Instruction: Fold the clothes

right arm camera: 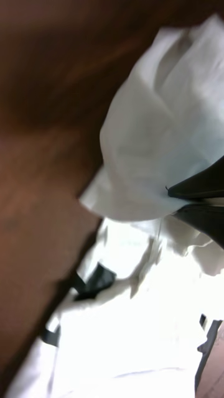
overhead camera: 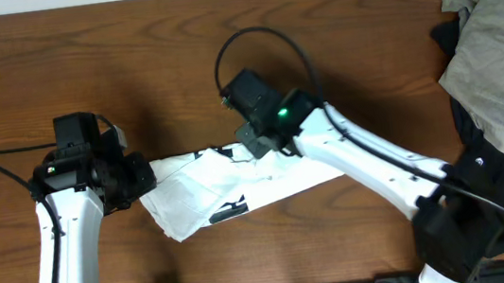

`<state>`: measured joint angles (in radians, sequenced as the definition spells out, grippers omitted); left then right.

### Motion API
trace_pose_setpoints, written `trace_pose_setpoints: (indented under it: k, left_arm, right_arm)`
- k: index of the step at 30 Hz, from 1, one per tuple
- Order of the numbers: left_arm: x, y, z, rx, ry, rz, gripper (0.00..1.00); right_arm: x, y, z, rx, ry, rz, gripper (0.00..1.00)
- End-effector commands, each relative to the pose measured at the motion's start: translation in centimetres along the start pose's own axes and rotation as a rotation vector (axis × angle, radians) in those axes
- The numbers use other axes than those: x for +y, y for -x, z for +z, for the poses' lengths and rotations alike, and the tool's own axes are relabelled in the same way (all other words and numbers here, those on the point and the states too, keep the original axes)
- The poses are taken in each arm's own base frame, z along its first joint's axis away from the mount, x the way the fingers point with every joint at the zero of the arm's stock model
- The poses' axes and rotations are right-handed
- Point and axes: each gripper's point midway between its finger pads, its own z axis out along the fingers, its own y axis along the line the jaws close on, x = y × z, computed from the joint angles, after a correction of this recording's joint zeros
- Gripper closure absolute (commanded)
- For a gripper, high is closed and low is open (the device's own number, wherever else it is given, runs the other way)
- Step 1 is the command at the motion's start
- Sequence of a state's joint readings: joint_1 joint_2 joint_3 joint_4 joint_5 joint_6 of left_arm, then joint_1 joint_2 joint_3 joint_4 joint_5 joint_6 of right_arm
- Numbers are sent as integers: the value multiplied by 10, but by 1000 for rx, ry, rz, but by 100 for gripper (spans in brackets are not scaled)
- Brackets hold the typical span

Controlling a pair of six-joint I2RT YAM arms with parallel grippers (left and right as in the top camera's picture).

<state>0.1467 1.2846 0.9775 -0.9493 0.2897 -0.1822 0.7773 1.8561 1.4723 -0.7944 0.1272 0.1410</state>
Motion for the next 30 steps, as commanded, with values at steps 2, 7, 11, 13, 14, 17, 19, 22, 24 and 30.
trace_pose_setpoints:
  k: [2, 7, 11, 13, 14, 17, 19, 22, 24, 30]
  left_arm:
    - [-3, -1, -2, -1, -13, 16, 65]
    - [-3, -1, -2, -1, -13, 16, 65]
    - [-3, -1, -2, -1, -13, 16, 65]
    - [-3, -1, -2, 0, -13, 16, 65]
    - [-3, -1, -2, 0, -13, 15, 65]
    - [-3, -1, -2, 0, -13, 16, 65]
    - [-3, -1, -2, 0, -13, 16, 65]
    - [-3, -1, -2, 0, -13, 16, 65]
    - [-3, -1, -2, 0, -13, 16, 65]
    - [-3, -1, -2, 0, -13, 15, 65]
  right_arm:
    - [26, -8, 14, 31, 27, -67, 99]
    - [41, -13, 24, 46, 37, -99, 99]
    - [49, -18, 30, 64, 39, -117, 93]
    - [50, -20, 31, 72, 39, -121, 85]
    - [49, -20, 31, 71, 37, -121, 85]
    - [42, -14, 26, 48, 10, -111, 81]
    - [31, -6, 15, 13, -24, -84, 80]
    - [11, 8, -9, -52, -73, -42, 80]
    - [-3, 14, -22, -85, -91, -5, 81]
    - [-7, -7, -18, 16, 17, -20, 87]
